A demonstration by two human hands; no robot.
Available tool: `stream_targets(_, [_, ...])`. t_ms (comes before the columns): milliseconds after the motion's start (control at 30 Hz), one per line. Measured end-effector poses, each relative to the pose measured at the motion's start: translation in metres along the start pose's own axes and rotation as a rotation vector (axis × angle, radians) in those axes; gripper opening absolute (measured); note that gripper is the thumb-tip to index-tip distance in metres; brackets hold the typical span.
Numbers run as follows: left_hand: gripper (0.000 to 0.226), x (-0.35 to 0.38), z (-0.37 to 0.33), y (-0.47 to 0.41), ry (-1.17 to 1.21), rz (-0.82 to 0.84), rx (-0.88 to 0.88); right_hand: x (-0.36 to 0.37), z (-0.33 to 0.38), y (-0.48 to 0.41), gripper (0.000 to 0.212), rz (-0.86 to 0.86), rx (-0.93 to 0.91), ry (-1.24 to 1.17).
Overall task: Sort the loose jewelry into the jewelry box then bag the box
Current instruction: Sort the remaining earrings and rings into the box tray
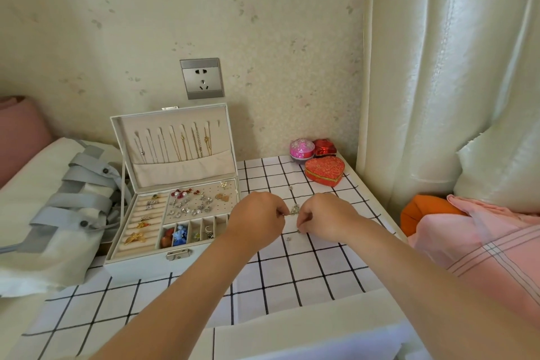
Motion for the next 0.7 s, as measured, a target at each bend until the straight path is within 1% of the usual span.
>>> stream_targets(67, [0.026, -0.005, 0.003, 0.0, 0.023, -0.014, -0.007, -0.002, 0.005, -0.001, 0.004, -0.022, -0.005, -0.051])
stream_targets(167, [0.021, -0.015, 0.011, 0.001, 0.058, -0.041, -0.023, -0.008, 0.019, -0.003, 0.011, -0.055, -0.008, -0.251])
stream_targets(300, [0.013, -0.032, 0.032, 0.007, 0.182, -0.086, -0.06, -0.019, 0.046, -0.009, 0.003, -0.126, -0.042, -0.445])
stream_targets(333, [0.011, -0.036, 0.038, 0.008, 0.21, -0.098, -0.069, -0.021, 0.055, -0.011, 0.001, -0.146, -0.065, -0.471])
stream_targets(433, [0.009, -0.047, 0.056, 0.013, 0.293, -0.146, -0.072, -0.025, 0.08, -0.016, 0.005, -0.166, -0.146, -0.512])
stream_targets(700, [0.012, -0.069, 0.108, 0.028, 0.677, -0.174, -0.174, -0.022, 0.139, -0.03, 0.013, -0.145, -0.276, -0.57])
Point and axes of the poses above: each hand's wrist, its own y-axis away from the middle knuckle, its own x-axis out of the palm, z = x × y, the point moved 7 cm from there along -y, towards the middle knuckle, and after that the axes turned 7 degrees about -y, right-handed, at the moved point
